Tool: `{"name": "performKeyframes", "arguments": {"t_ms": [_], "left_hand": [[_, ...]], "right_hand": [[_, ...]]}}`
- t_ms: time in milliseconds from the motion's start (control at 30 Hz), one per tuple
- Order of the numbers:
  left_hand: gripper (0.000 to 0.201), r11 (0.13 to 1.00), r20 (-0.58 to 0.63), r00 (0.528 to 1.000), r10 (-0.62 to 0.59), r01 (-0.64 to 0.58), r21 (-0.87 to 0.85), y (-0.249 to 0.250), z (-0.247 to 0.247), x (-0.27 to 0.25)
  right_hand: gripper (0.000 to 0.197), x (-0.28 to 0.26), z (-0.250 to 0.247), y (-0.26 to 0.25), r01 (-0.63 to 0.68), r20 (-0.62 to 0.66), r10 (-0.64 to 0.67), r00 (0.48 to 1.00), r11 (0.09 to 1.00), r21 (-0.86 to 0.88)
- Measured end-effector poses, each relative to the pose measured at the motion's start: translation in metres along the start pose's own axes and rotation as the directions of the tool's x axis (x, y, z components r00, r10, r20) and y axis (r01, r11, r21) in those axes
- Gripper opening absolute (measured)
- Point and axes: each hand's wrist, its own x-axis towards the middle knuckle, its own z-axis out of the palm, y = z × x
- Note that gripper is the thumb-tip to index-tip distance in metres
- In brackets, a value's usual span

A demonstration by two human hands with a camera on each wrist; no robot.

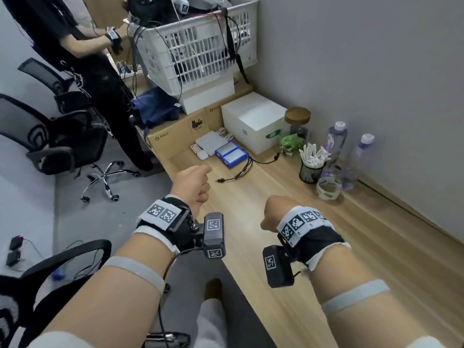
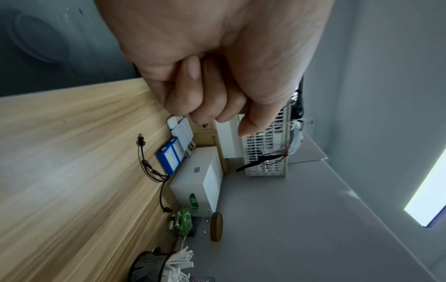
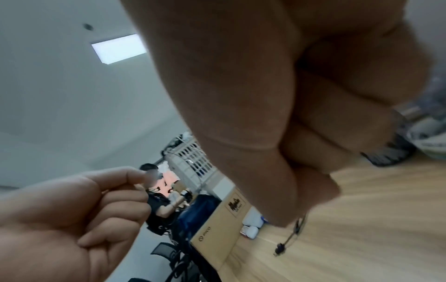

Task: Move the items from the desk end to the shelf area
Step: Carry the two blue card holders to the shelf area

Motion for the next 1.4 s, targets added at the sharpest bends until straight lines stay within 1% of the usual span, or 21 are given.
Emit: {"name": "performKeyframes", "arguments": {"t_ms": [100,133,200,300,367,433,533,567,600,667,700,733,833,933,1000,1067,1133,1200,1267,1333,1400], "left_hand": [[0.027,0.997,0.012,0.997,-0.074,0.074,-0.001,-0.004,-0.003,0.070],[0.024,0.995,0.007,0.995,-0.098,0.097,0.008,-0.007,-0.005,0.097],[0.019,0.988,-0.006,0.989,-0.147,0.147,0.048,-0.012,-0.009,0.147],[0.021,0.970,0.002,0.975,-0.222,0.221,0.102,-0.023,-0.014,0.223],[0.012,0.954,0.009,0.962,-0.274,0.271,0.128,-0.031,-0.016,0.263],[0.004,0.946,0.028,0.956,-0.292,0.284,0.156,-0.037,-0.017,0.299],[0.016,0.929,0.067,0.967,-0.245,0.215,0.300,-0.050,-0.017,0.355],[0.024,0.907,0.090,0.974,-0.207,0.156,0.392,-0.056,-0.017,0.372],[0.034,0.855,0.127,0.979,-0.157,0.070,0.514,-0.061,-0.017,0.389],[0.050,0.692,0.238,0.968,-0.083,-0.116,0.712,-0.071,-0.013,0.414],[0.053,0.636,0.299,0.951,-0.075,-0.185,0.749,-0.075,-0.010,0.424],[0.055,0.610,0.350,0.933,-0.076,-0.235,0.757,-0.078,-0.006,0.433],[0.060,0.558,0.429,0.898,-0.096,-0.308,0.771,-0.084,0.002,0.454],[0.065,0.353,0.439,0.888,-0.135,-0.371,0.859,-0.086,0.005,0.465],[0.066,0.267,0.424,0.898,-0.117,-0.383,0.884,-0.086,0.006,0.469],[0.067,0.244,0.392,0.912,-0.122,-0.356,0.902,-0.087,0.008,0.473],[0.069,0.271,0.356,0.921,-0.156,-0.307,0.912,-0.088,0.011,0.476],[0.074,0.294,0.320,0.928,-0.190,-0.257,0.921,-0.092,0.013,0.474],[0.084,0.320,0.271,0.939,-0.211,-0.196,0.927,-0.099,0.015,0.468],[0.090,0.319,0.210,0.955,-0.211,-0.136,0.938,-0.106,0.018,0.462],[0.090,0.278,0.178,0.963,-0.202,-0.118,0.953,-0.106,0.022,0.458]], "right_hand": [[0.031,0.047,-0.011,-0.011,-0.029,0.200,0.011,0.980,0.996,0.088],[0.031,0.065,-0.013,-0.016,-0.052,0.248,0.005,0.969,0.982,0.184],[0.032,0.105,-0.014,-0.026,-0.112,0.315,-0.025,0.949,0.906,0.407],[0.040,0.168,-0.017,-0.047,-0.140,0.267,-0.018,0.963,0.815,0.562],[0.043,0.208,-0.016,-0.060,-0.132,0.201,0.022,0.979,0.824,0.551],[0.038,0.246,-0.015,-0.071,-0.147,0.097,0.112,0.989,0.819,0.554],[0.019,0.299,-0.011,-0.078,-0.207,-0.033,0.269,0.963,0.809,0.550],[0.023,0.314,-0.010,-0.079,-0.226,-0.049,0.300,0.953,0.808,0.544],[0.034,0.328,-0.008,-0.079,-0.239,-0.056,0.316,0.947,0.811,0.535],[0.061,0.352,-0.006,-0.078,-0.250,-0.077,0.327,0.942,0.835,0.490],[0.073,0.364,-0.004,-0.077,-0.246,-0.098,0.327,0.940,0.847,0.471],[0.082,0.374,-0.001,-0.075,-0.226,-0.124,0.315,0.941,0.856,0.466],[0.098,0.403,0.007,-0.072,-0.159,-0.150,0.255,0.955,0.869,0.468],[0.110,0.426,0.012,-0.071,-0.156,-0.154,0.231,0.961,0.907,0.391],[0.111,0.436,0.012,-0.067,-0.178,-0.152,0.244,0.958,0.918,0.355],[0.107,0.437,0.012,-0.062,-0.163,-0.149,0.219,0.964,0.935,0.314],[0.106,0.432,0.010,-0.055,-0.115,-0.126,0.152,0.980,0.958,0.261],[0.111,0.422,0.008,-0.050,-0.071,-0.055,0.082,0.995,0.980,0.187],[0.113,0.408,0.011,-0.045,-0.050,0.005,0.050,0.999,0.983,0.178],[0.104,0.394,0.017,-0.045,-0.089,-0.046,0.106,0.993,0.957,0.277],[0.082,0.387,0.024,-0.050,-0.185,-0.158,0.268,0.950,0.896,0.403]]}}
